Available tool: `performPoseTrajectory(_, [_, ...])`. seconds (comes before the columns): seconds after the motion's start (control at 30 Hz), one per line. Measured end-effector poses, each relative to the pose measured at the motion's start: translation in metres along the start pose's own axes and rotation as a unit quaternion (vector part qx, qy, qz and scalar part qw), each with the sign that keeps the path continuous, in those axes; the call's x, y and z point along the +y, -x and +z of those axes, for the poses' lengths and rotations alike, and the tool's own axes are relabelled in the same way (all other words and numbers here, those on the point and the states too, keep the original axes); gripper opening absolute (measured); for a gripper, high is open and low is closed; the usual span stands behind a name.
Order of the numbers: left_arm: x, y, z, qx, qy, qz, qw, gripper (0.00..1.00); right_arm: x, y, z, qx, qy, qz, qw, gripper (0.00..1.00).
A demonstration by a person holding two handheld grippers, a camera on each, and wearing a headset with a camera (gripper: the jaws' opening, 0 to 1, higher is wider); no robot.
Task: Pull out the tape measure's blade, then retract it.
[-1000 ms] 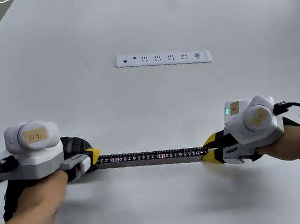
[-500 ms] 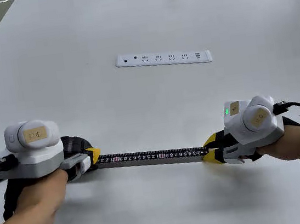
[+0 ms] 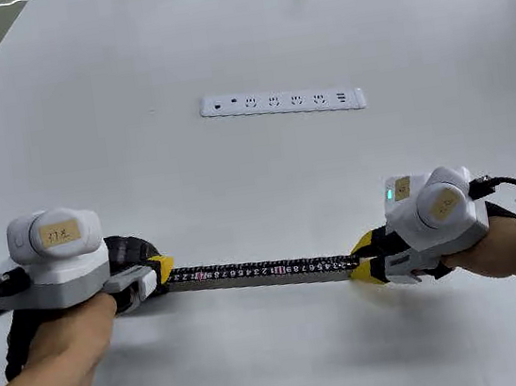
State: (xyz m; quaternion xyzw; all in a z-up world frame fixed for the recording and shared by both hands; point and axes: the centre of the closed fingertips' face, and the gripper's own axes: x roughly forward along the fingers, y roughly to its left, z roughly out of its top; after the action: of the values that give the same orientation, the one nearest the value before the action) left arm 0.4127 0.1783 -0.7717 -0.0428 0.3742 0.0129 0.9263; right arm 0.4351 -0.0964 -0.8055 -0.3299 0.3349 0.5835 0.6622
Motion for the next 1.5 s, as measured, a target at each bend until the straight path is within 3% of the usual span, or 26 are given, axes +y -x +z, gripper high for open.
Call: performPoseTrajectory(1.5, [0.000,0.000,-0.001,0.003,0.005,-0.006,1.0000,0.57,0.012,-0.019,0.030,-0.009,0.001,0.014,0.9999,0.09])
